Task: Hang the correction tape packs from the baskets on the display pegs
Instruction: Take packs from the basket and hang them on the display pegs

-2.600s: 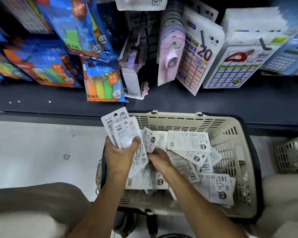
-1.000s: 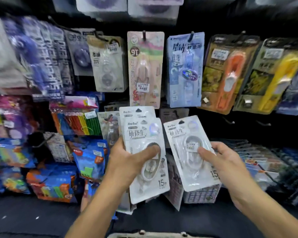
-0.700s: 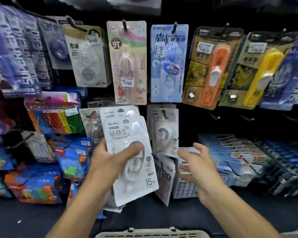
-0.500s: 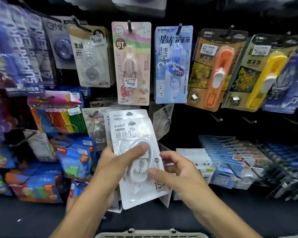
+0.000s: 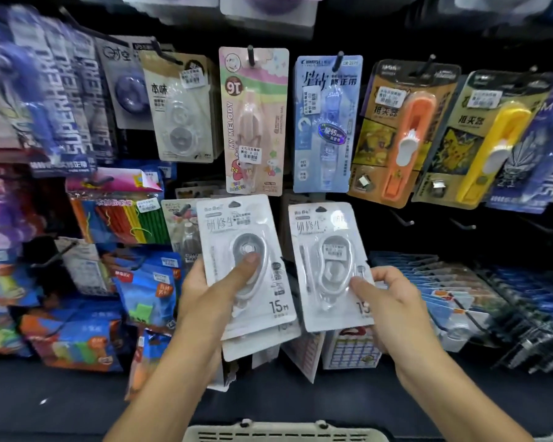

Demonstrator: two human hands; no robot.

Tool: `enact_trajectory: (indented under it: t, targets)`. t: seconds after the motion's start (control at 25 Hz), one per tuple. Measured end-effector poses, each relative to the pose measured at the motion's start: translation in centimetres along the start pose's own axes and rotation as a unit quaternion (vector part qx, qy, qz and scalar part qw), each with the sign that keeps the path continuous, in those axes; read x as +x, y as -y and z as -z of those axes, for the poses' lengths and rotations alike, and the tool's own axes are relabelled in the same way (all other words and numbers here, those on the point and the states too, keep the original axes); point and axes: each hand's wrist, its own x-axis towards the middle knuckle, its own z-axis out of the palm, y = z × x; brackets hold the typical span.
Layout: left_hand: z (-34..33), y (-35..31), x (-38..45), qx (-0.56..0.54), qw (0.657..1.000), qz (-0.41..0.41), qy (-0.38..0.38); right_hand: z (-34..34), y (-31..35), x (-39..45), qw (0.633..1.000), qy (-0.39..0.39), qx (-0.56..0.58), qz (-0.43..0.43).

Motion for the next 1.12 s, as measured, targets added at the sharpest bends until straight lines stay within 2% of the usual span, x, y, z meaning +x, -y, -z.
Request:
enact_trajectory:
  t: [0.2, 0.28, 0.36, 0.44, 0.52, 0.6, 0.64, 0.84, 0.92, 1.04, 1.12]
  targets:
    - [0.1, -0.7, -0.1, -0.001, 0.999, -0.054, -0.009, 0.3, -0.2, -1.0, 0.997, -0.008, -0.075, 0.033]
    - [0.0, -0.7, -0.3, 0.000, 0.999, -0.054, -0.002, -0.3, -0.7, -1.5, 1.000, 0.016, 0.004, -0.024]
    - [-0.1, -0.5, -0.3, 0.007, 0.999, -0.052, 0.001, -0.7, -1.4, -1.7, 0.977, 0.072, 0.155, -0.124]
    - [0.1, -0.4, -0.2, 0.010, 0.999, -0.046, 0.000, -1.1, -1.5, -1.9, 0.960, 0.093, 0.210, -0.162]
    - [0.1, -0.1, -0.1, 0.023, 0.999, -0.029, 0.009, -1.7, -1.4, -1.9, 0.972, 0.129, 0.160, -0.113]
    - [-0.2, 0.3, -0.2, 0.055, 0.997, 0.009, 0.047, -2.7, -0.8, -2.1, 0.973, 0.192, 0.115, -0.051]
    - [-0.3, 0.6, -0.2, 0.061, 0.995, 0.029, 0.072, -3.0, -0.6, -2.0, 0.974, 0.199, 0.105, -0.035]
    - [-0.2, 0.8, -0.2, -0.044, 0.987, 0.099, 0.121, -2.7, -0.1, -1.2, 0.987, 0.114, 0.109, -0.025]
    - [-0.2, 0.8, 0.0, -0.049, 0.992, 0.082, 0.085, -2.2, 0.1, -1.0, 0.990, 0.077, 0.113, -0.031]
    - [0.0, 0.7, 0.5, -0.035, 0.999, 0.038, -0.015, -1.4, -0.3, -0.8, 1.000, -0.007, 0.028, -0.011]
    - [0.2, 0.2, 0.5, -0.040, 0.998, 0.006, -0.040, -1.0, -0.5, -1.0, 0.999, -0.046, 0.001, 0.018]
